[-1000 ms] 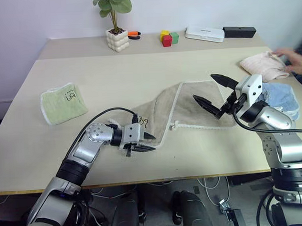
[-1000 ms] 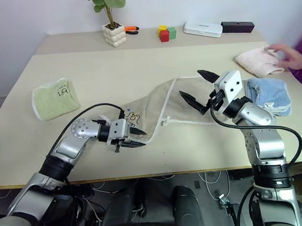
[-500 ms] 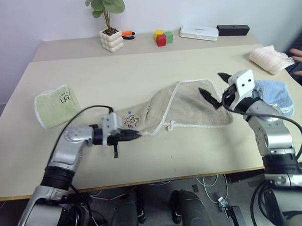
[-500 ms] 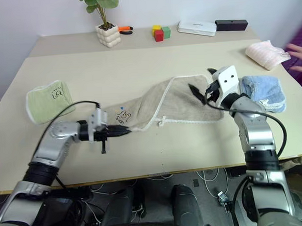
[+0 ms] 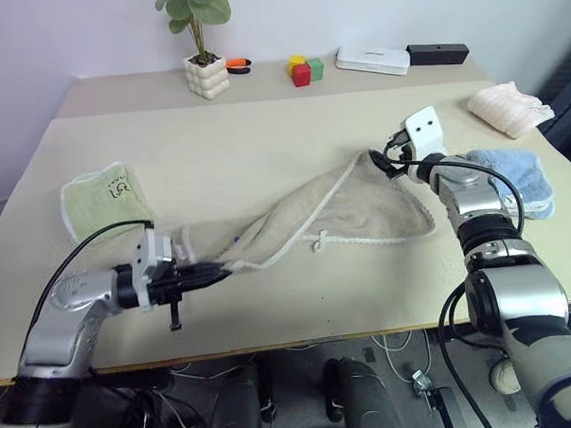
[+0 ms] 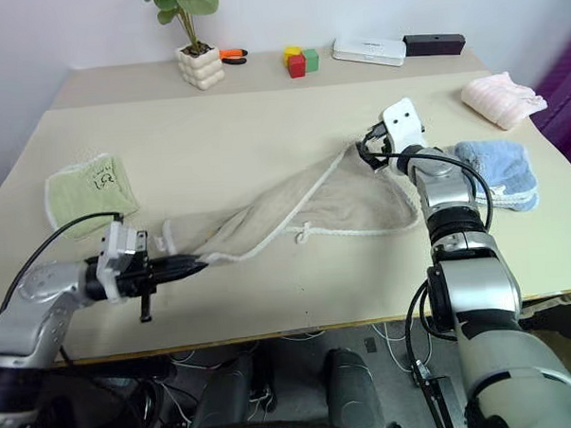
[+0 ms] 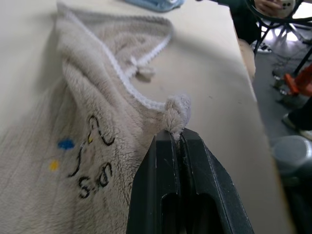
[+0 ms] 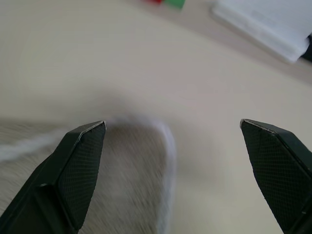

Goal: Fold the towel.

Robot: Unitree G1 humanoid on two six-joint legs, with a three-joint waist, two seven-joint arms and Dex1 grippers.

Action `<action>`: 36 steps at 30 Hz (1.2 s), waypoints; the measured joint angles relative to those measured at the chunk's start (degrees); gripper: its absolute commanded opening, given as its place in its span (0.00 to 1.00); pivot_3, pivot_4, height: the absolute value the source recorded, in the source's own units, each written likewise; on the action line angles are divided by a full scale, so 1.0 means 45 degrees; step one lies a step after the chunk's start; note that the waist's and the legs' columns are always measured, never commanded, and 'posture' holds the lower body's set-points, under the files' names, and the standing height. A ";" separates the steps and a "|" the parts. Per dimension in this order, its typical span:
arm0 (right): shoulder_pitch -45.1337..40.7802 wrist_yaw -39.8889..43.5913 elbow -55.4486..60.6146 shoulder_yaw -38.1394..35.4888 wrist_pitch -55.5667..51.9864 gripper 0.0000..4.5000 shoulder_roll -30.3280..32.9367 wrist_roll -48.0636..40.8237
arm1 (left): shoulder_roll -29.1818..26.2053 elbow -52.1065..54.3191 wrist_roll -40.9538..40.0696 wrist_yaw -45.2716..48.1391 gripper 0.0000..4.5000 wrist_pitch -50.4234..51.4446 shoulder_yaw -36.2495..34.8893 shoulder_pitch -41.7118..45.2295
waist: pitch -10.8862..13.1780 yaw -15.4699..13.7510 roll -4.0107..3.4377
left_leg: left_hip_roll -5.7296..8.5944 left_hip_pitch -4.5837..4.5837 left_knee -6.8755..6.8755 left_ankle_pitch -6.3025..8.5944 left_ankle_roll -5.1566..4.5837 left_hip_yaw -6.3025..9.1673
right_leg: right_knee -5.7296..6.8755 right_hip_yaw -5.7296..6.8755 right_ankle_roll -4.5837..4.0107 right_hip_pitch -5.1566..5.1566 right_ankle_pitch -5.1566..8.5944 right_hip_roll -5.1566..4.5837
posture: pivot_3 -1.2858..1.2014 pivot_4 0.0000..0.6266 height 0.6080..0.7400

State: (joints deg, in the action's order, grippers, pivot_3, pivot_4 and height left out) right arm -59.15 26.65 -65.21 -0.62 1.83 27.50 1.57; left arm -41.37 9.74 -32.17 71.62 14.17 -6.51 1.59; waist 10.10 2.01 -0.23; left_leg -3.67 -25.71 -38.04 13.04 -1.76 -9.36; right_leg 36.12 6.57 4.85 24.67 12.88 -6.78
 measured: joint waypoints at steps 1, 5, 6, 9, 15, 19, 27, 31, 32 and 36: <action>-0.0169 -0.0113 -0.0373 0.0004 -0.0004 1.00 -0.0058 0.0067 | -0.0003 0.0302 -0.0129 -0.0146 0.01 0.0137 -0.0063 -0.0192 | 0.0000 0.0019 0.0000 | 0.0000 0.0002 0.0000 0.0000 0.0001 0.0000 | 0.0001 0.0000 0.0000 -0.0002 0.0000 0.0000 | 0.52 0.24 1.00; -0.0726 -0.0509 -0.1374 -0.0098 -0.0466 1.00 -0.0286 0.0107 | -0.0054 0.1127 -0.0222 -0.0706 0.01 0.0373 -0.0320 -0.0746 | 0.0000 0.0139 -0.0004 | -0.0001 0.0009 0.0011 -0.0002 0.0008 -0.0002 | -0.0001 -0.0002 0.0000 -0.0001 0.0000 0.0002 | 0.52 0.24 1.00; -0.0745 -0.0500 -0.1448 -0.0144 -0.0600 1.00 -0.0379 0.0081 | -0.0051 0.1205 -0.0222 -0.0798 0.01 0.0392 -0.0327 -0.0789 | 0.0000 0.0141 -0.0004 | -0.0003 0.0009 0.0012 -0.0003 0.0009 -0.0002 | 0.0000 -0.0003 0.0000 -0.0001 0.0000 0.0005 | 0.52 0.24 1.00; -0.0751 -0.0206 -0.1656 -0.0258 -0.1160 1.00 -0.0724 -0.0002 | -0.0049 0.1498 -0.0214 -0.1141 0.01 0.0399 -0.0332 -0.0919 | 0.0002 0.0134 -0.0007 | -0.0004 0.0008 0.0013 -0.0004 0.0011 -0.0007 | -0.0001 -0.0004 0.0000 -0.0001 -0.0001 0.0006 | 0.52 0.24 1.00; -0.0819 0.0334 -0.1642 -0.0468 -0.2091 0.60 -0.0769 -0.0066 | -0.0048 0.1527 -0.0177 -0.1549 0.00 0.0346 -0.0327 -0.0780 | 0.0001 0.0097 -0.0007 | -0.0001 0.0011 0.0012 -0.0003 0.0013 -0.0002 | -0.0003 -0.0003 0.0000 -0.0005 0.0000 0.0004 | 0.52 0.24 1.00; -0.0799 0.0719 -0.1440 -0.0535 -0.2691 0.16 -0.0704 -0.0097 | -0.0038 0.1418 -0.0028 -0.1610 0.00 0.0264 -0.0213 -0.0225 | -0.0001 0.0087 -0.0004 | 0.0000 0.0013 0.0012 -0.0002 0.0014 -0.0002 | -0.0005 -0.0003 0.0000 -0.0011 -0.0001 0.0004 | 0.52 0.24 1.00; 0.0911 0.2550 0.1534 -0.0324 -0.3956 0.01 0.0168 -0.0158 | -0.0010 0.0524 0.0442 -0.1370 0.00 -0.0072 0.0138 0.0727 | -0.0009 -0.0035 0.0001 | 0.0003 0.0027 0.0012 0.0001 0.0011 0.0006 | -0.0012 -0.0002 0.0001 -0.0027 0.0000 0.0001 | 0.52 0.24 1.00; 0.3455 0.4253 0.6172 0.0132 -0.5735 0.01 0.1233 -0.0408 | -0.0016 0.0244 0.0573 -0.1211 0.00 -0.0268 0.0229 0.0901 | -0.0020 -0.0203 0.0003 | -0.0002 0.0034 0.0015 0.0011 0.0021 0.0015 | -0.0010 -0.0001 0.0000 -0.0025 0.0003 -0.0002 | 0.52 0.24 1.00; 0.4086 0.4608 0.7341 0.0217 -0.6243 0.01 0.1501 -0.0509 | -0.0021 0.0155 0.0625 -0.1185 0.00 -0.0291 0.0251 0.0952 | -0.0022 -0.0229 0.0005 | -0.0005 0.0040 0.0015 0.0025 0.0024 0.0019 | -0.0010 0.0001 -0.0012 -0.0025 0.0009 -0.0003 | 0.52 0.24 1.00; 0.5737 0.5810 1.0749 0.0611 -0.7620 0.01 0.2388 -0.0926 | 0.0010 -0.0235 0.0687 -0.1096 0.00 -0.0481 0.0311 0.1273 | -0.0022 -0.0247 0.0007 | -0.0007 0.0039 0.0014 0.0066 -0.0024 0.0024 | -0.0014 0.0001 -0.0050 -0.0016 0.0030 -0.0004 | 0.52 0.24 1.00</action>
State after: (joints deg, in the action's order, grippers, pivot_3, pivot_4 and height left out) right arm -33.33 52.79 -16.84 2.13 -32.46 38.24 -2.60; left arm -41.32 8.69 -29.08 66.69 12.01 -5.12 7.32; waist 10.00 0.90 -0.20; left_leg -3.70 -25.54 -37.97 13.34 -1.87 -9.26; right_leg 36.06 6.57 4.63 24.60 13.02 -6.80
